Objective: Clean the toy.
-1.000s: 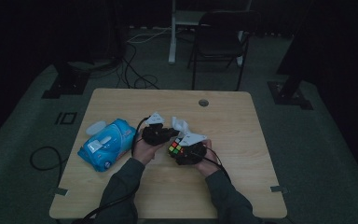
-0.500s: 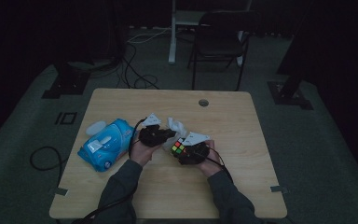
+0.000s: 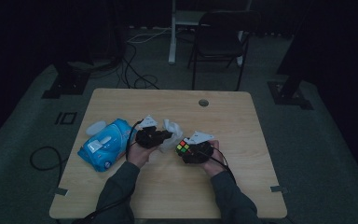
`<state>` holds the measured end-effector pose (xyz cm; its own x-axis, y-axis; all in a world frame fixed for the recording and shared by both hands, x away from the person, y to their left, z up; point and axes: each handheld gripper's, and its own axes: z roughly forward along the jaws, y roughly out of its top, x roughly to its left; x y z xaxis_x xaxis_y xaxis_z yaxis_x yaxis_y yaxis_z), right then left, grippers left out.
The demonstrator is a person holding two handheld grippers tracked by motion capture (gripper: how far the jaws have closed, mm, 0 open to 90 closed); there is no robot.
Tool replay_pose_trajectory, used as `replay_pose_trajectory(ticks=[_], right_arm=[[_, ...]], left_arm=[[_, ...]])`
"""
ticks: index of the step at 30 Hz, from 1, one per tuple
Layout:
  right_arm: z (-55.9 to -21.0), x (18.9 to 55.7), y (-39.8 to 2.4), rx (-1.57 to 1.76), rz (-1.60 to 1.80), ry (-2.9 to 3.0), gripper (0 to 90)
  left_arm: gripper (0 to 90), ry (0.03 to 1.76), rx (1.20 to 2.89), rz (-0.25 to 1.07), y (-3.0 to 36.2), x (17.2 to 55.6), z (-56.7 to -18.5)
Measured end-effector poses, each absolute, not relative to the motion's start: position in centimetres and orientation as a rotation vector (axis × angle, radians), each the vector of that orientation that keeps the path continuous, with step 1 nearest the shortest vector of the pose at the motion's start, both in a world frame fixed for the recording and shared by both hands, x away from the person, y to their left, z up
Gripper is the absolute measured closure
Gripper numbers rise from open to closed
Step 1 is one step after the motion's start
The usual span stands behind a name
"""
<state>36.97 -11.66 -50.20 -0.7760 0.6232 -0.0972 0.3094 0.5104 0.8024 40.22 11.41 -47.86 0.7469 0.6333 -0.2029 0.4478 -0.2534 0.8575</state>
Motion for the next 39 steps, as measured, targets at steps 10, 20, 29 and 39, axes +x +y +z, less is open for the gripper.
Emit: replay_pose_trajectory(ticks=[10,20,29,39], right_arm=[[-50.6,37.4,-12.7,0.85,1.128,2.359,33.9],[-51.1,37.6,-13.5,0.895,1.105,2.352,33.9],[-51.3,37.8,-14.3,0.94,1.076,2.349,33.9],[-51.6,38.0,-14.4,0.959,1.059,2.356,33.9]], left_arm=[[85.2,0.852,1.895,0.23,12.0,40.0,-48.4],[85.1,0.877,1.9,0.244,12.7,39.8,-49.0],[84.9,0.924,1.898,0.282,13.7,39.5,-49.7],[83.8,0.96,1.917,0.32,14.3,39.1,-50.4]])
